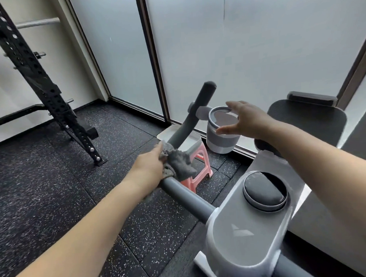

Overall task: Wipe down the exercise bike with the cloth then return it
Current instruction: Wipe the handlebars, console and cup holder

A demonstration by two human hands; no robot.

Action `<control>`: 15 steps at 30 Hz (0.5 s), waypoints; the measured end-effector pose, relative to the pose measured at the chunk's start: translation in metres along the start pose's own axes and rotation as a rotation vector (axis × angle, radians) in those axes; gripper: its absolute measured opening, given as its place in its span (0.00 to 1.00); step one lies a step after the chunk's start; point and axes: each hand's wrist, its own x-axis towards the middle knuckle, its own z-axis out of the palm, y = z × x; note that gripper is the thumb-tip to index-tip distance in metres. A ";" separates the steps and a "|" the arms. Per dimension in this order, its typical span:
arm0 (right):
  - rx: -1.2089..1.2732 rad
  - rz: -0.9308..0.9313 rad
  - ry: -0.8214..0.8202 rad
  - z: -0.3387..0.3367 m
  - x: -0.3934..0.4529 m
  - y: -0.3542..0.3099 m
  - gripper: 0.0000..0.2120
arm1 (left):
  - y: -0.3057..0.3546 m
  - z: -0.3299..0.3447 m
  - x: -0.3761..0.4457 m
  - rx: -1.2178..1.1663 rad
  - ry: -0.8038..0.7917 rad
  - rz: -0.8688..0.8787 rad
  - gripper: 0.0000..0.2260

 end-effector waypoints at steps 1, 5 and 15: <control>0.005 0.009 0.000 0.000 -0.001 -0.001 0.48 | -0.005 -0.003 -0.007 0.003 -0.033 0.007 0.26; 0.049 0.032 0.023 0.003 -0.018 -0.013 0.43 | -0.011 -0.017 -0.043 0.041 -0.093 0.116 0.21; 0.464 -0.055 0.001 -0.007 -0.133 -0.075 0.19 | 0.057 -0.046 -0.088 -0.363 0.219 0.423 0.11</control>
